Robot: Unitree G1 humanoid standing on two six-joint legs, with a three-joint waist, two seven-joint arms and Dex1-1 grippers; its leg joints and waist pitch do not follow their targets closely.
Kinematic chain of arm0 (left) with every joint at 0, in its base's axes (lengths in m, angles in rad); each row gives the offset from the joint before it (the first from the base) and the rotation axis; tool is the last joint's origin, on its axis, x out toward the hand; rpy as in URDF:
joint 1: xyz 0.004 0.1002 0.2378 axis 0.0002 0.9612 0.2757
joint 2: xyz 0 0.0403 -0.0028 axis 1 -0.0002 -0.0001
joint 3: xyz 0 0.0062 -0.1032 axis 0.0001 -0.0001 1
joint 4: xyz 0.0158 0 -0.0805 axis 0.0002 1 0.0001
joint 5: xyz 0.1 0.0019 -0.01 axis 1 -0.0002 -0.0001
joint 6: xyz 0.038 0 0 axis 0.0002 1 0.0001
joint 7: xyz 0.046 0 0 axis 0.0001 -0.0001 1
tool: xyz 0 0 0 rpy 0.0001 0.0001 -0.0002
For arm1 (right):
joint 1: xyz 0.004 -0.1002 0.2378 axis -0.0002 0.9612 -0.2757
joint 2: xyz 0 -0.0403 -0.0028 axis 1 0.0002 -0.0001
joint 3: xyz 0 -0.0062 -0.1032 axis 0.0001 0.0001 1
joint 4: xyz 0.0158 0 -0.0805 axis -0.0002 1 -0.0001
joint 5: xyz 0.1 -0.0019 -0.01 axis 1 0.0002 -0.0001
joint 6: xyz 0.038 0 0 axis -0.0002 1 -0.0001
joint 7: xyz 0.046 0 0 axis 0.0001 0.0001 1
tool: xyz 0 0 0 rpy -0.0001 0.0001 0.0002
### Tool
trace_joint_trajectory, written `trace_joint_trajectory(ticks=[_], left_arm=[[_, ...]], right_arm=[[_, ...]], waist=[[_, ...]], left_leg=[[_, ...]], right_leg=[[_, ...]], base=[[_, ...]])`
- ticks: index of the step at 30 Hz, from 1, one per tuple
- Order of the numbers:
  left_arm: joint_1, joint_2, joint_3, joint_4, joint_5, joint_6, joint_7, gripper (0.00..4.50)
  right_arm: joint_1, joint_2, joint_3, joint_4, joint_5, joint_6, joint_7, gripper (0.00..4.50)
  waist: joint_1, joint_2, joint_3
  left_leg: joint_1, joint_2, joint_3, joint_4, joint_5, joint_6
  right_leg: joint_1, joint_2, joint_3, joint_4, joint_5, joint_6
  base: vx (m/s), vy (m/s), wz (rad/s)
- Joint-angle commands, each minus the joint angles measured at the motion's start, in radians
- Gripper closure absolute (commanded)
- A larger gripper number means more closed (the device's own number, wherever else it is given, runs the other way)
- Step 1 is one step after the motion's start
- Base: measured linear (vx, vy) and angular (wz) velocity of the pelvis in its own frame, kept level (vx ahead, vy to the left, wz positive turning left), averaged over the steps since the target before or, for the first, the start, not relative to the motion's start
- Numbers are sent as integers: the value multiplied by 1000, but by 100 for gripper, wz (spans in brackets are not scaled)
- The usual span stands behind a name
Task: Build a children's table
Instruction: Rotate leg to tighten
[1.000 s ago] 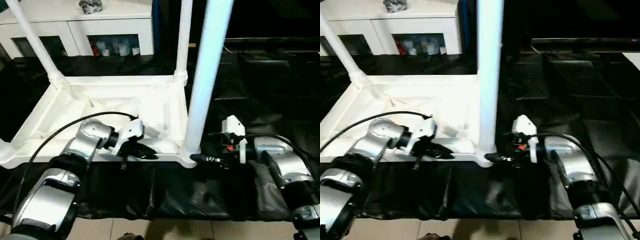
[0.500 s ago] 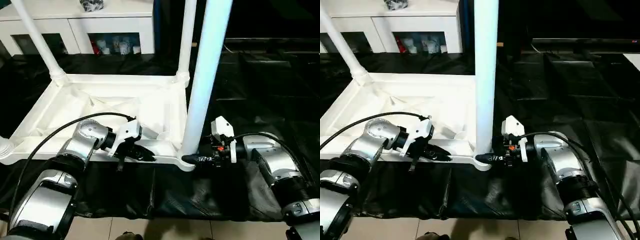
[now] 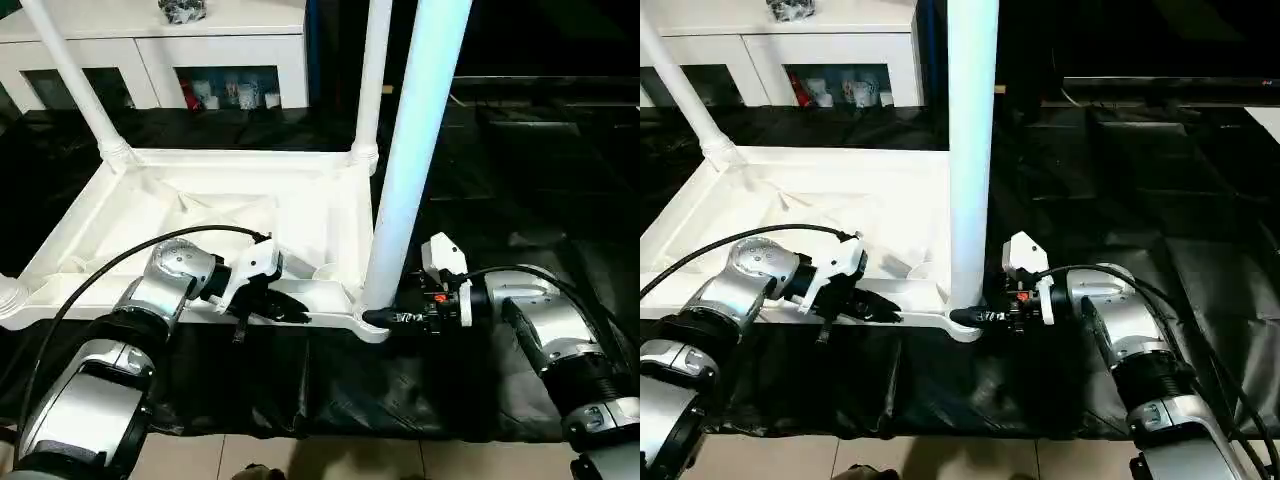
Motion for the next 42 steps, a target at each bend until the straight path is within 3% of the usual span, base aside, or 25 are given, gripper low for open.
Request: trace_joint_trajectory(ticks=[1,3,5,7,8,11,15,16,19,20,25,26,29,31,35,38,42], left_arm=[[-25,-37,-6,28,35,51,125,450],[-29,-53,-5,33,40,59,161,450],[-31,-82,-4,29,42,80,202,450],[-37,-122,-8,25,51,112,262,450],[-44,-164,-9,24,54,150,316,450],[-70,-241,-4,43,67,193,449,450],[-97,-303,-2,72,81,204,552,450],[-97,-303,-2,72,81,203,553,450],[-96,-299,-8,72,91,190,548,450],[-93,-293,-10,69,91,184,534,450],[-76,-263,-9,57,84,146,475,450],[-70,-247,-10,51,79,124,443,450],[-55,-213,-3,29,52,63,336,450],[-46,-182,-2,16,36,35,257,450],[-36,-136,-3,-1,13,21,129,450],[-29,-110,-10,-8,4,9,54,450],[-24,-86,-19,-10,-1,-1,0,450]], right_arm=[[19,46,12,16,-52,-2,-146,207],[19,63,3,31,-71,-10,-216,207],[17,100,-20,49,-83,5,-326,208],[6,157,-50,73,-88,33,-462,236],[-4,210,-71,93,-94,53,-577,236],[-43,297,-87,166,-123,48,-775,243],[-84,378,-96,212,-135,14,-889,243],[-84,378,-96,212,-135,13,-889,243],[-75,386,-92,187,-139,-12,-863,243],[-71,385,-97,179,-137,-21,-860,192],[-65,341,-125,166,-108,-62,-810,160],[-60,313,-125,152,-101,-67,-768,150],[-38,242,-104,114,-84,-62,-622,126],[-14,179,-69,75,-76,-48,-487,114],[18,86,-29,16,-59,-28,-296,102],[26,29,-12,-11,-46,-10,-189,102],[33,-14,-1,-42,-30,4,-108,102]], waist=[[1,-6,-63],[-5,-11,-59],[-13,-7,-56],[-22,-6,-55],[-27,4,-54],[-41,1,-51],[-55,5,-49],[-56,1,-51],[-56,5,-53],[-56,6,-53],[-54,1,-56],[-50,0,-62],[-46,-2,-68],[-35,-3,-68],[-10,-3,-75],[5,-1,-77],[7,-6,-78]], left_leg=[[40,49,-24,-82,-231,55],[39,48,-28,-91,-288,13],[44,47,-32,-98,-343,-23],[47,44,-37,-100,-386,-46],[46,43,-40,-104,-398,-58],[50,38,-43,-106,-454,-81],[62,33,-47,-106,-529,-72],[58,31,-49,-109,-522,-60],[55,33,-48,-112,-516,-50],[56,34,-47,-112,-512,-48],[48,36,-45,-112,-475,-32],[42,38,-45,-111,-426,-15],[35,39,-37,-101,-328,28],[32,41,-31,-94,-283,61],[34,45,-25,-77,-153,117],[37,49,-23,-74,-123,130],[37,48,-24,-72,-106,136]], right_leg=[[31,-16,0,-50,-73,-297],[32,-19,2,-61,-190,-267],[22,-21,5,-71,-290,-226],[18,-20,5,-79,-339,-208],[18,-20,4,-79,-353,-195],[7,-16,2,-89,-405,-168],[-1,-13,-5,-110,-467,-138],[7,-13,-6,-113,-462,-128],[6,-12,-4,-112,-426,-129],[5,-11,-3,-111,-408,-136],[12,-13,-1,-103,-349,-158],[21,-15,0,-96,-285,-170],[26,-14,-2,-83,-160,-209],[33,-13,-5,-79,-125,-226],[33,-14,-6,-57,19,-270],[34,-16,-6,-51,63,-288],[33,-12,-9,-44,92,-291]], base=[[0,0,0],[0,0,0],[0,0,0],[0,0,0],[0,0,0],[0,0,0],[0,0,0],[0,0,0],[0,0,0],[0,0,0],[0,0,0],[0,0,0],[0,0,0],[26,-6,1],[45,-13,0],[0,0,0],[0,0,0]])
